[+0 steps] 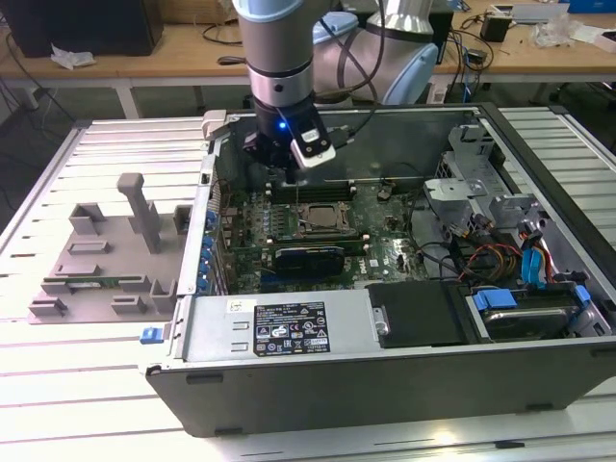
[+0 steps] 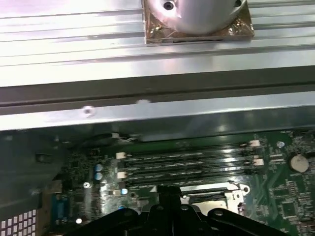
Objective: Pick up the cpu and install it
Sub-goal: 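Install the first cpu locking lever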
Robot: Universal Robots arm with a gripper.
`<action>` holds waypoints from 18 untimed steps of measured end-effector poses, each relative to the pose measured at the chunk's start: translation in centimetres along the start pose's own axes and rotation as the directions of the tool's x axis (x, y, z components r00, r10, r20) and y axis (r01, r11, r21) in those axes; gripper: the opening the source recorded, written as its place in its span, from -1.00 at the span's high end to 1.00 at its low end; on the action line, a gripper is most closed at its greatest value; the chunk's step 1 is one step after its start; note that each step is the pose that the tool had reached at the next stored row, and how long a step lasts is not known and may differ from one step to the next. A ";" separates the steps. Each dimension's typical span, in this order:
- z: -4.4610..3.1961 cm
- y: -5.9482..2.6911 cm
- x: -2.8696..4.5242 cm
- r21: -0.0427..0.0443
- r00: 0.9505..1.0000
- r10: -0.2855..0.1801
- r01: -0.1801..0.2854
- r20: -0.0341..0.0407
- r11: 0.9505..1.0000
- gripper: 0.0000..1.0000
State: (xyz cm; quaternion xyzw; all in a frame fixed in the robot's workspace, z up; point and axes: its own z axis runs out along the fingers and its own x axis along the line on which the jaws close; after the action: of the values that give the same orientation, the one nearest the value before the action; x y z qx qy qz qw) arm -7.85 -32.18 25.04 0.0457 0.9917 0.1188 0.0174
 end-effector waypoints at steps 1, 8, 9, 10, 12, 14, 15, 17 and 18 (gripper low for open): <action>0.04 0.07 -0.77 0.000 1.000 0.000 0.000 -0.002 1.000 0.79; 0.10 0.18 -2.11 0.000 1.000 0.001 -0.001 -0.004 1.000 0.79; 0.11 0.17 -2.10 0.000 1.000 0.001 -0.001 -0.004 1.000 0.79; 0.20 0.15 -2.11 0.000 1.000 0.001 -0.001 -0.003 1.000 0.79; 0.42 0.09 -2.10 0.001 1.000 0.001 -0.001 0.000 1.000 0.79; 0.53 0.06 -2.10 0.002 1.000 0.001 -0.001 0.005 1.000 0.79; 0.69 0.02 -2.09 0.002 1.000 0.001 -0.001 0.010 1.000 0.79; 1.02 -0.06 -2.12 0.002 1.000 0.003 -0.003 0.016 1.000 0.79; 1.12 -0.08 -2.12 0.001 1.000 0.003 -0.003 0.018 1.000 0.79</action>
State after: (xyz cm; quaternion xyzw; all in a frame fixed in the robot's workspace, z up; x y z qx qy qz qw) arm -5.70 -32.20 23.98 0.0484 0.9915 0.1177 0.0261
